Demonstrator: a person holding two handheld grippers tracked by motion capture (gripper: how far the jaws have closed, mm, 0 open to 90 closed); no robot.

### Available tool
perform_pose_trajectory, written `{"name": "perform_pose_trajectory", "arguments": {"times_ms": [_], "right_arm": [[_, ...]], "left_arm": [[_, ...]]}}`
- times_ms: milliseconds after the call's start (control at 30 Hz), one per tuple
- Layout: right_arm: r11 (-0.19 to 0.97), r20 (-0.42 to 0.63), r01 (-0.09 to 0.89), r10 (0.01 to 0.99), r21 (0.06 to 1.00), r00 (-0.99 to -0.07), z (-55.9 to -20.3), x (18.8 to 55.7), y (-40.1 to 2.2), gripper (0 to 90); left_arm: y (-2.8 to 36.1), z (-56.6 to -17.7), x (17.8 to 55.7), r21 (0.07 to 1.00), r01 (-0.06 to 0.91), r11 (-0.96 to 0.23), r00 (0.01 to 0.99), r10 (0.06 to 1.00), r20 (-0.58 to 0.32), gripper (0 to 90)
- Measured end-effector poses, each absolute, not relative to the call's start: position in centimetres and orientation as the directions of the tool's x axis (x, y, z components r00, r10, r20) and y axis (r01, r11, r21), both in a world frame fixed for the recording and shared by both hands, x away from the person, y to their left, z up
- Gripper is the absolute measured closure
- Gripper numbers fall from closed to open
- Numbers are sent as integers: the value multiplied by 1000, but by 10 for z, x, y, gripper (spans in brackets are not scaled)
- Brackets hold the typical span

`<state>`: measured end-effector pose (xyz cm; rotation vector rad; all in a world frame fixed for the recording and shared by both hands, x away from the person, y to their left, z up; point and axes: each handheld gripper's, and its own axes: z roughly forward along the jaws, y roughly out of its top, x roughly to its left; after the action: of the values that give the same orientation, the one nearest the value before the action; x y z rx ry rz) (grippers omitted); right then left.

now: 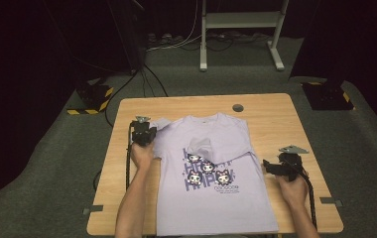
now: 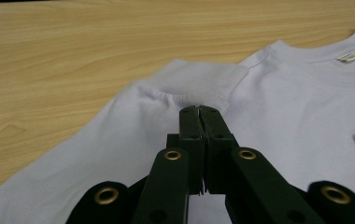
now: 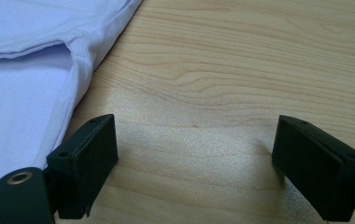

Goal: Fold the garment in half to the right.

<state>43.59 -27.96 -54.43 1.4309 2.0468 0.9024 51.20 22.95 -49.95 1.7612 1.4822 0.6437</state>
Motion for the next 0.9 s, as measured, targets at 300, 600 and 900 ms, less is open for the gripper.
{"name": "perform_pose_trajectory", "arguments": {"times_ms": [300, 600, 900], "right_arm": [[235, -14, 624, 941, 745, -337, -544, 436, -279, 132], [236, -15, 624, 941, 745, -338, -544, 436, -280, 132], [235, -14, 625, 941, 745, -338, -544, 436, -279, 131]], "left_arm": [[213, -478, 510, 816, 575, -65, 269, 956, -114, 889], [185, -457, 510, 831, 549, -90, 352, 926, -133, 892], [166, -442, 511, 842, 533, -80, 401, 901, -168, 892]]}}
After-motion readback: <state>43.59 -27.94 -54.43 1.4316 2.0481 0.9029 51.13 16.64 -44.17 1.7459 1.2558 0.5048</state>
